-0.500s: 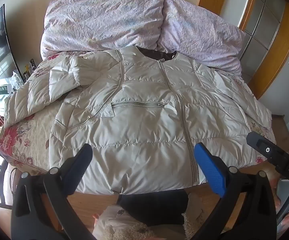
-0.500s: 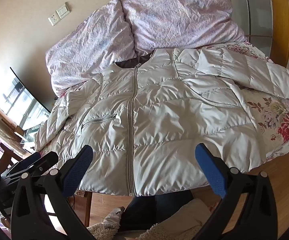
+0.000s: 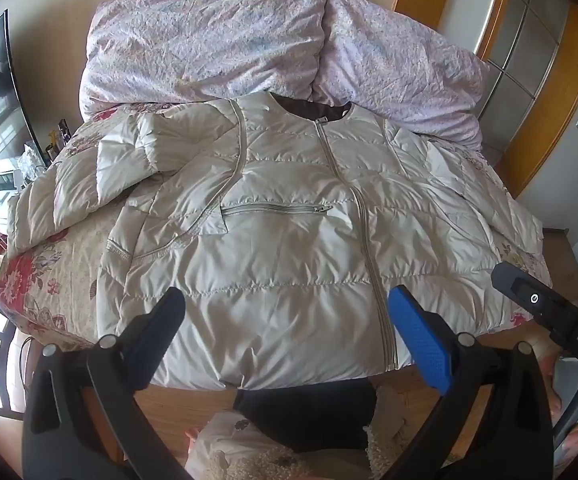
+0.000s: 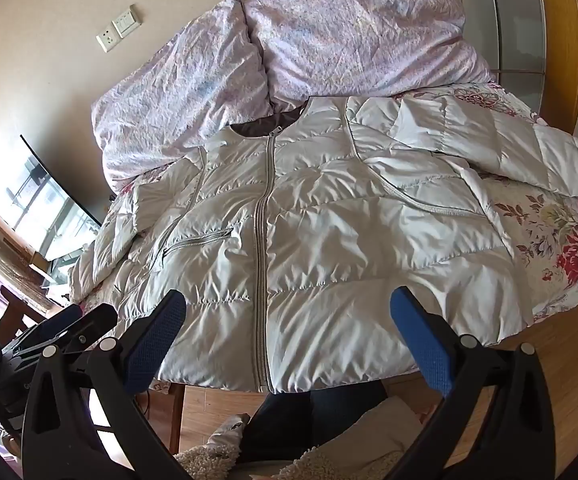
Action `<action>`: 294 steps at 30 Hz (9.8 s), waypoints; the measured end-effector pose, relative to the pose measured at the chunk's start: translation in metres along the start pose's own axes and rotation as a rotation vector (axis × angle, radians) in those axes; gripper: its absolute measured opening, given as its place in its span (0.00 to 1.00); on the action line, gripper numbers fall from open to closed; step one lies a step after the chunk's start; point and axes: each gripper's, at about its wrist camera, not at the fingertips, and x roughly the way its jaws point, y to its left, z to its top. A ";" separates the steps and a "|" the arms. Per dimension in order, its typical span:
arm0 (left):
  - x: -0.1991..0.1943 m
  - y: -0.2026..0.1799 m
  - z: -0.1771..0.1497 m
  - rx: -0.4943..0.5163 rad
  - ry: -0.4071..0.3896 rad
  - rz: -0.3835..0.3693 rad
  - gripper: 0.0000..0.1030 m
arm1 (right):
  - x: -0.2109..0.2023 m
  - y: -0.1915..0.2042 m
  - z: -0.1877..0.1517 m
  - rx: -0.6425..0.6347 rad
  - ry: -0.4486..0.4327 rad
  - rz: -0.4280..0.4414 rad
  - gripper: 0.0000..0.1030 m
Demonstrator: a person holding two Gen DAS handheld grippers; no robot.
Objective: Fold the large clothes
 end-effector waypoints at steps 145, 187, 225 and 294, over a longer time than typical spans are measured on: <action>0.124 0.117 0.069 -0.231 -0.079 -0.052 0.98 | 0.061 -0.091 0.217 0.112 -0.392 -0.025 0.09; 0.084 0.335 -0.002 -0.723 -0.093 0.129 0.95 | 0.314 0.105 0.136 -0.297 0.203 -0.186 0.67; 0.070 0.383 0.061 -0.749 -0.135 0.420 0.07 | 0.296 0.100 0.121 -0.277 0.132 -0.126 0.69; 0.133 0.061 0.128 0.070 -0.054 0.184 0.78 | 0.277 -0.005 0.145 0.016 0.221 0.039 0.00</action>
